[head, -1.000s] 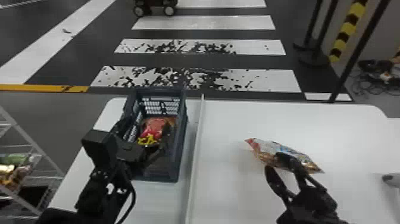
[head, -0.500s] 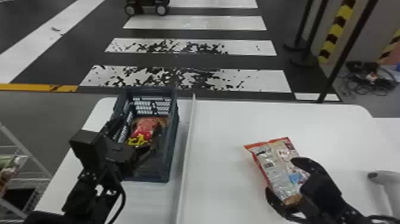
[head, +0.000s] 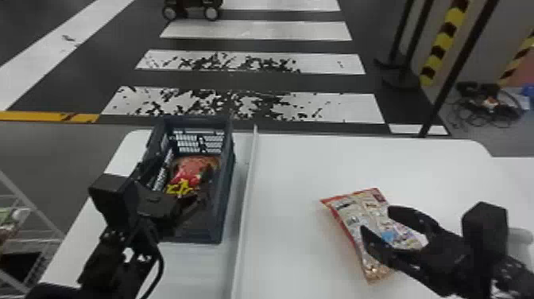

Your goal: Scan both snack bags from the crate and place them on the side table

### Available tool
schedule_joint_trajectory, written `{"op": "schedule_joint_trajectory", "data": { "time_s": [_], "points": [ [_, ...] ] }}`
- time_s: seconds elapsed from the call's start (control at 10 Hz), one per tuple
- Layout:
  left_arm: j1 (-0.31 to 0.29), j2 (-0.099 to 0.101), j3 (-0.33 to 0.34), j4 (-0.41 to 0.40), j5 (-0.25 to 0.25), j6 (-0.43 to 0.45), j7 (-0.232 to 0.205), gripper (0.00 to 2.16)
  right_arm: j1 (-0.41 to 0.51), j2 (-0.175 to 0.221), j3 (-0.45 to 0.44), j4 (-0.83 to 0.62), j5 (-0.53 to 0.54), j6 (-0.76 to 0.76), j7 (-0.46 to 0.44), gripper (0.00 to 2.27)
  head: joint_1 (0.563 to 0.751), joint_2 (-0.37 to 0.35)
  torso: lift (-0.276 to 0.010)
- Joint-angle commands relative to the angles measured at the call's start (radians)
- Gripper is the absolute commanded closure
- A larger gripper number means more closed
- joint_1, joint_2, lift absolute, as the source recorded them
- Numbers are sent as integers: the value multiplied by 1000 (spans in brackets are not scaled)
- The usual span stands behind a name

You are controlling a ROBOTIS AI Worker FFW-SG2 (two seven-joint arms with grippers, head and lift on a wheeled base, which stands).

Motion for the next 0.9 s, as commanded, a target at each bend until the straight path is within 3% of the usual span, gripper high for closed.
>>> {"op": "schedule_joint_trajectory", "data": {
  "time_s": [0.0, 0.1, 0.3, 0.8],
  "points": [
    [0, -1, 0, 0, 0, 0, 0, 39, -15, 1, -14, 9, -33, 0, -31, 1754, 695, 11, -98],
    [0, -1, 0, 0, 0, 0, 0, 39, -18, 1, -14, 24, -33, -24, -49, 2125, 695, 6, -98],
    [-3, -4, 0, 6, 0, 0, 0, 39, -40, 1, 1, 80, -32, -64, 5, 2243, 695, 3, -98],
    [-1, -4, 0, 9, 0, 0, 0, 39, -147, 1, 95, 290, 62, -172, -8, 2240, 695, 52, -98]
  ]
}}
